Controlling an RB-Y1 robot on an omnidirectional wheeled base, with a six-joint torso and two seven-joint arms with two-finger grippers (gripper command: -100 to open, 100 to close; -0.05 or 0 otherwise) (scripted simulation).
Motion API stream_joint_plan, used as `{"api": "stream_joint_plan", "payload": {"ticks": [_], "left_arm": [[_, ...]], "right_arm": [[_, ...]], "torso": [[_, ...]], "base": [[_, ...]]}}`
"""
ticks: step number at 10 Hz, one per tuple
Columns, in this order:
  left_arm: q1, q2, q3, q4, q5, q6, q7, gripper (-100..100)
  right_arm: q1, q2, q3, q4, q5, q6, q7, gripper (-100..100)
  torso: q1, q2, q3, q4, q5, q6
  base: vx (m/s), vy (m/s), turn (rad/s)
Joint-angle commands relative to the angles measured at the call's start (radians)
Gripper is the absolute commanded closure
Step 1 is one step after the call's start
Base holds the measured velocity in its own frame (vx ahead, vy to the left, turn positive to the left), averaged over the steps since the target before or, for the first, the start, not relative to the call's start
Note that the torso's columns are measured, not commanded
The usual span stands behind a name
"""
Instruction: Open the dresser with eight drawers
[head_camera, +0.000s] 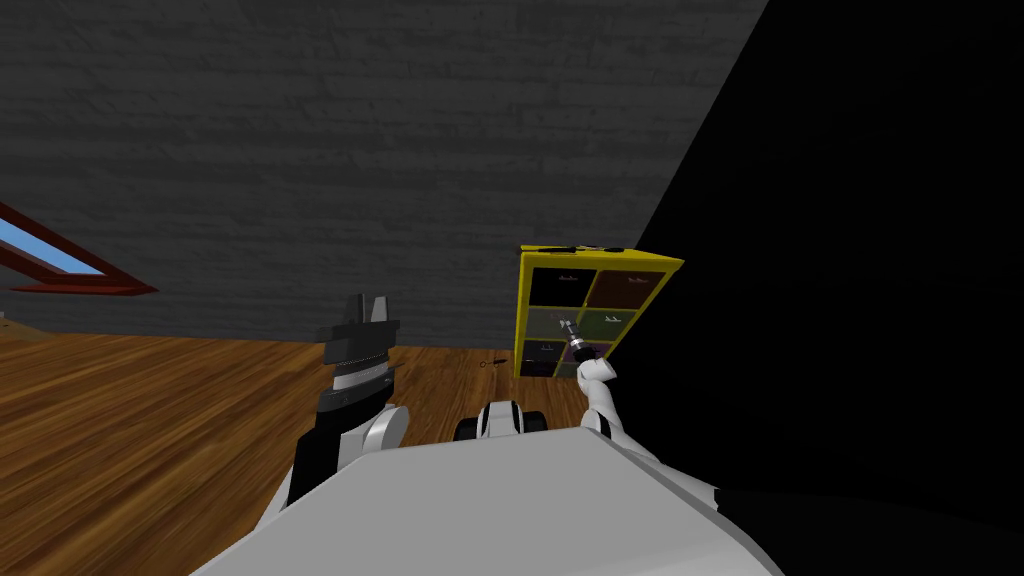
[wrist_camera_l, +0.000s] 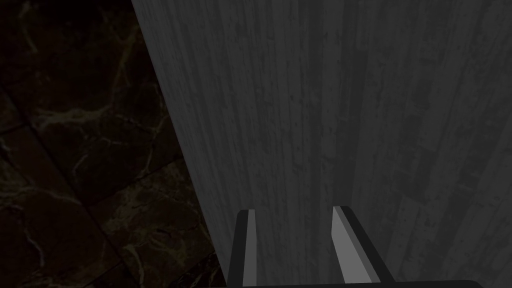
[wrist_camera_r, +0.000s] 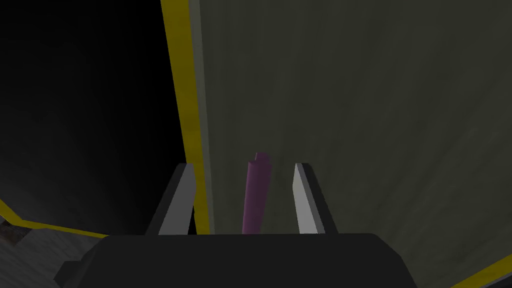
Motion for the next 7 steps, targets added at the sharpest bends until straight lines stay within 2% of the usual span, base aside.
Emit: {"api": "stream_joint_plan", "payload": {"ticks": [1,4,5,6,7], "left_arm": [[0.0,0.0,0.0,0.0,0.0,0.0,0.0,0],[0.0,0.0,0.0,0.0,0.0,0.0,0.0,0],[0.0,0.0,0.0,0.0,0.0,0.0,0.0,0],[0.0,0.0,0.0,0.0,0.0,0.0,0.0,0],[0.0,0.0,0.0,0.0,0.0,0.0,0.0,0]], "right_arm": [[-0.002,-0.004,0.005,-0.004,0.003,-0.002,-0.01,100],[-0.005,-0.01,0.011,-0.008,0.008,-0.004,-0.023,100],[-0.003,-0.008,0.011,-0.01,0.007,-0.003,-0.021,100],[0.0,-0.045,0.008,-0.011,0.003,0.002,-0.02,-100],[0.003,-0.06,0.006,-0.011,0.0,0.006,-0.017,-100]], "torso": [[0.002,0.007,0.004,0.004,0.002,0.001],[0.0,0.002,0.001,0.001,0.0,0.0],[0.0,-0.001,-0.001,0.0,0.0,0.0],[-0.001,-0.007,-0.004,-0.002,0.0,0.0],[-0.001,-0.01,-0.006,-0.003,0.0,0.0]], "base": [[-0.145,0.027,-0.028],[-0.181,0.029,-0.02],[-0.095,0.02,-0.008],[-0.006,0.005,0.006],[0.032,0.002,0.002]]}}
